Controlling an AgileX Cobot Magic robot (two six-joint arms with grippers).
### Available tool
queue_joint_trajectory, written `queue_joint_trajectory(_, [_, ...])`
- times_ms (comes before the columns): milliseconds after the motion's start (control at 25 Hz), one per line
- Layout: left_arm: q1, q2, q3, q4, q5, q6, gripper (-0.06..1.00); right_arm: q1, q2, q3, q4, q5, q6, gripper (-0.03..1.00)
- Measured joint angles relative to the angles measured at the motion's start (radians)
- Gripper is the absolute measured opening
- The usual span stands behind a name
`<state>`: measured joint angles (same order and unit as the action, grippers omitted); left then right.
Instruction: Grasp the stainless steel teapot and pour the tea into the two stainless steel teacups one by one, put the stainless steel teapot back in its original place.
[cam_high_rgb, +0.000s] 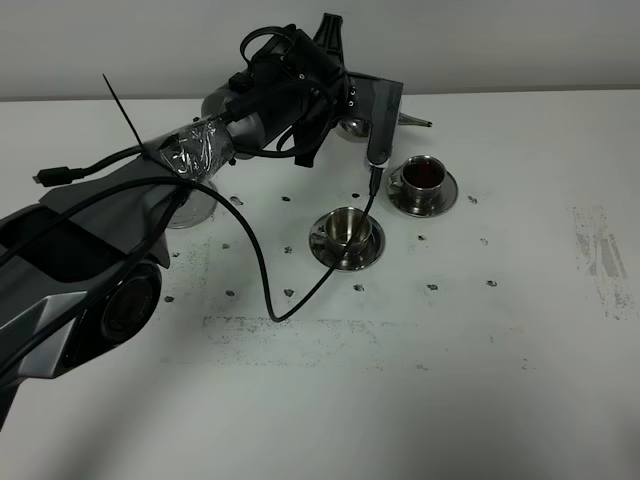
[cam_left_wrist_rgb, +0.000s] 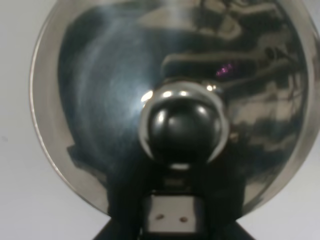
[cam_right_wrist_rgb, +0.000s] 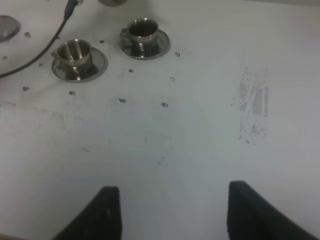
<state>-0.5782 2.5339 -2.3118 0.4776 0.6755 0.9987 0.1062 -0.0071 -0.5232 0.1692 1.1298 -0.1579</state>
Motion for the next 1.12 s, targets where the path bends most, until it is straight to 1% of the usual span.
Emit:
queue_joint_trajectory(280, [0.008,-0.065,0.0,-0.047,0.13,-0.381,0.19,0.0,0.0,0.0,0.0,0.0,0.0,0.46])
queue_joint_trajectory(400, [0.008,-0.095,-0.004,-0.054,0.182,-0.543,0.19,0.0,0.0,0.0,0.0,0.0,0.0,0.46])
queue_joint_trajectory(520, [0.01,-0.098,-0.008,-0.08,0.246,-0.664,0.19,0.0,0.0,0.0,0.0,0.0,0.0,0.46])
queue_joint_trajectory(640, [0.016,-0.097,-0.008,-0.13,0.294,-0.697,0.19,0.0,0.0,0.0,0.0,0.0,0.0,0.46])
queue_joint_trajectory(840, [0.016,-0.084,-0.008,-0.194,0.296,-0.705,0.19,0.0,0.0,0.0,0.0,0.0,0.0,0.46])
queue_joint_trajectory(1120, [0.016,-0.024,-0.008,-0.198,0.279,-0.705,0.19,0.0,0.0,0.0,0.0,0.0,0.0,0.46])
